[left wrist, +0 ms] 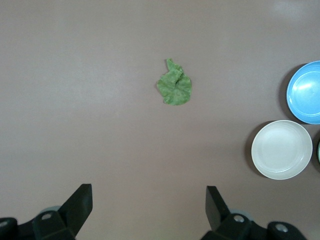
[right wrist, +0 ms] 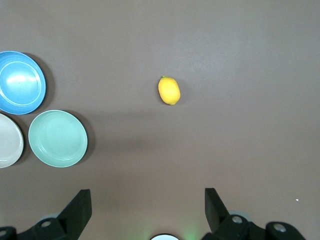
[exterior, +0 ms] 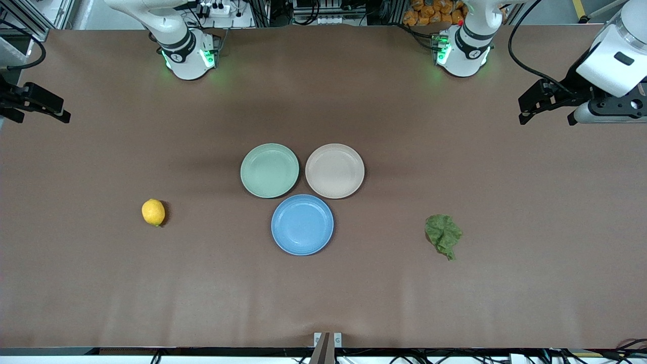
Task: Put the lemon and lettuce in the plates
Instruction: 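Move the right gripper toward the lemon while the left gripper approaches the lettuce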
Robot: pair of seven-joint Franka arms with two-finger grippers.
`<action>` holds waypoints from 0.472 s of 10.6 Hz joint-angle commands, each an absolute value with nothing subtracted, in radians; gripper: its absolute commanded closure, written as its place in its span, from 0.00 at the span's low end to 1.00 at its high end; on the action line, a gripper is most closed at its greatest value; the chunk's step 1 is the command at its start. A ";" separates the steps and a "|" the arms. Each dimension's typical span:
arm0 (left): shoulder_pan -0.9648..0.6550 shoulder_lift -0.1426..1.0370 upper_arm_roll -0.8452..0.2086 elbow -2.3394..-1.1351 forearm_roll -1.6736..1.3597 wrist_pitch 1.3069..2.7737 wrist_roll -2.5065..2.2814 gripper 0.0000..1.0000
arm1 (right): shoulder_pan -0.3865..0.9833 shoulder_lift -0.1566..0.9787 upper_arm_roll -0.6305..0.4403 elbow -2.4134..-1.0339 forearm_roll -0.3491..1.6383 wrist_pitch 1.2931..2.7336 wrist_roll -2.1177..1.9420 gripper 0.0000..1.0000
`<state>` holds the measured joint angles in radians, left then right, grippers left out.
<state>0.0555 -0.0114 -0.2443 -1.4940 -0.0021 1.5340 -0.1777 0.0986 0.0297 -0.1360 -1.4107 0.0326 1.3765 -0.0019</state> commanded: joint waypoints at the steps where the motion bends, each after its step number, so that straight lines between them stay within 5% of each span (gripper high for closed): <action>1: 0.071 -0.012 -0.252 -1.483 -0.015 1.531 -0.153 0.00 | 0.095 0.034 -0.132 -1.393 0.026 1.361 0.003 0.00; 5: 0.066 0.006 -0.252 -1.485 -0.020 1.531 -0.158 0.00 | 0.086 0.034 -0.133 -1.399 0.034 1.361 -0.027 0.00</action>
